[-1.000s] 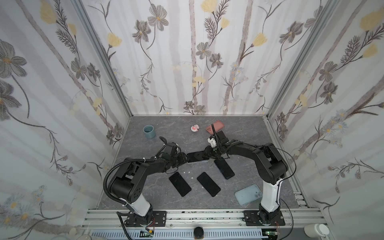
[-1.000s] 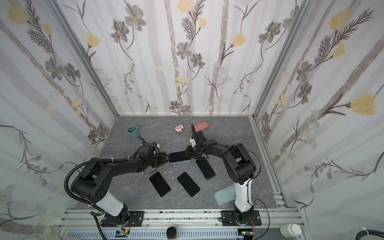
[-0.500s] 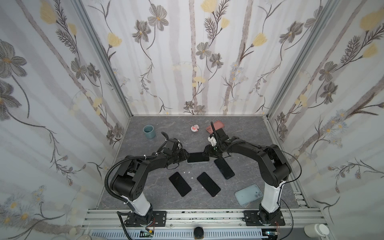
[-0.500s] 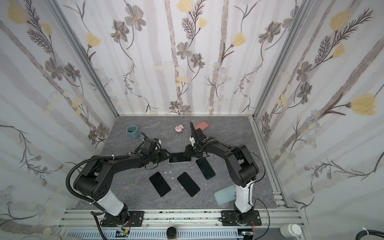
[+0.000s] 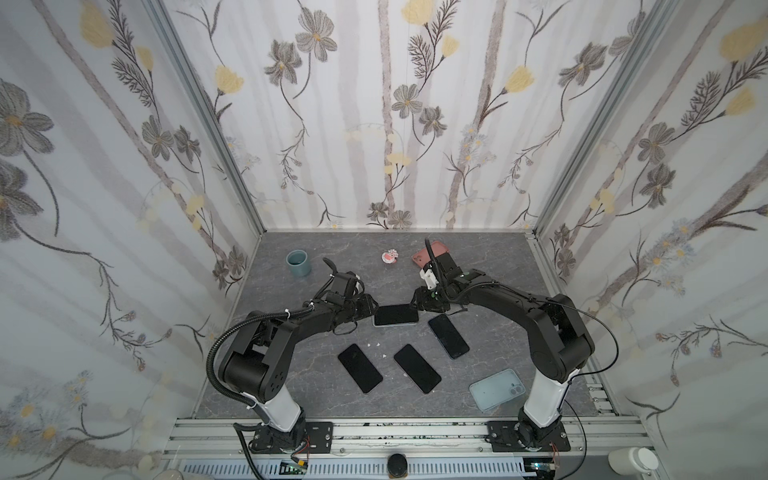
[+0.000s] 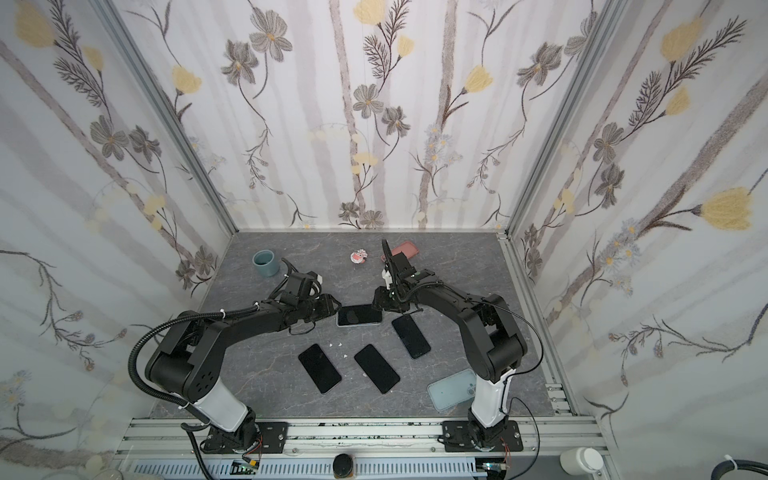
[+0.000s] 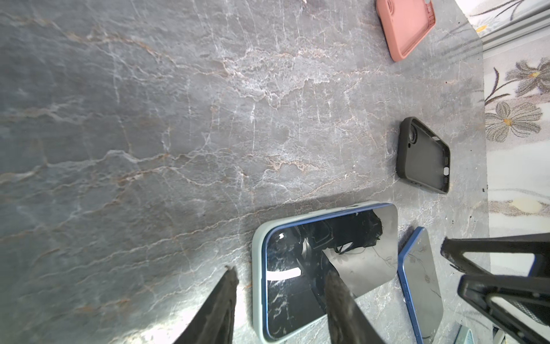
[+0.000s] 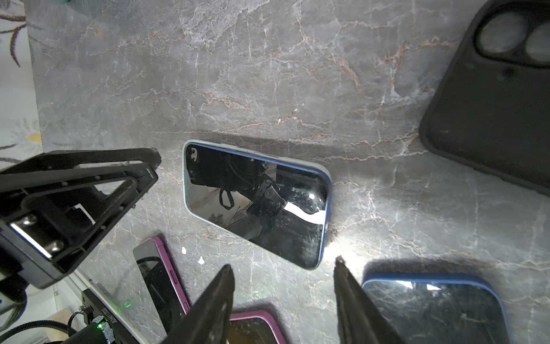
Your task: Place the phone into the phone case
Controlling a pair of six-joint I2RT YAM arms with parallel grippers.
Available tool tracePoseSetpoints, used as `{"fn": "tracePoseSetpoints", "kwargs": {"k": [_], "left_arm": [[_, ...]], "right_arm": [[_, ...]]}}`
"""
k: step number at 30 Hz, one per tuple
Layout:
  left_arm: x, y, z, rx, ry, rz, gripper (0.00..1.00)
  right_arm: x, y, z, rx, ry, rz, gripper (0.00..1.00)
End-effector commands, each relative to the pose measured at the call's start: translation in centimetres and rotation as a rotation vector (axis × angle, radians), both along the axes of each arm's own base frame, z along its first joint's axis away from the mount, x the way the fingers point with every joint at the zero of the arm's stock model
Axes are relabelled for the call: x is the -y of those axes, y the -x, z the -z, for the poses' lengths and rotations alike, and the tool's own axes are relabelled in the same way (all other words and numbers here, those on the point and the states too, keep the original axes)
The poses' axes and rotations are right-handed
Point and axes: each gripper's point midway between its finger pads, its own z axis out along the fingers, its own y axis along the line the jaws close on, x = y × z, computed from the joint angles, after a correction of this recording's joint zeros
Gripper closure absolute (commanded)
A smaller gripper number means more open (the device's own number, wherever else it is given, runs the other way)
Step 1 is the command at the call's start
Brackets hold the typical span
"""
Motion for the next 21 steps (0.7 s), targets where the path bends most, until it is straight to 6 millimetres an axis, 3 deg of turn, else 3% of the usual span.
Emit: {"fn": "tracePoseSetpoints", "kwargs": {"k": [1, 6, 14, 21], "left_arm": [[0.4, 0.2, 0.4, -0.013, 0.008, 0.023, 0.52], [0.8, 0.5, 1.3, -0.049, 0.023, 0.041, 0.53], [1.2, 0.8, 1.8, -0.073, 0.029, 0.050, 0.58], [1.4, 1.9, 2.8, -0.107, 0.016, 0.069, 0.59]], "right_arm": [[0.5, 0.3, 0.6, -0.009, 0.014, -0.001, 0.53], [0.6, 0.6, 2.1, -0.032, 0.013, -0.004, 0.65], [0.0, 0.8, 4.1, -0.069, -0.007, -0.020, 0.76], [-0.9, 1.3, 4.6, -0.095, -0.045, -0.041, 0.85]]}}
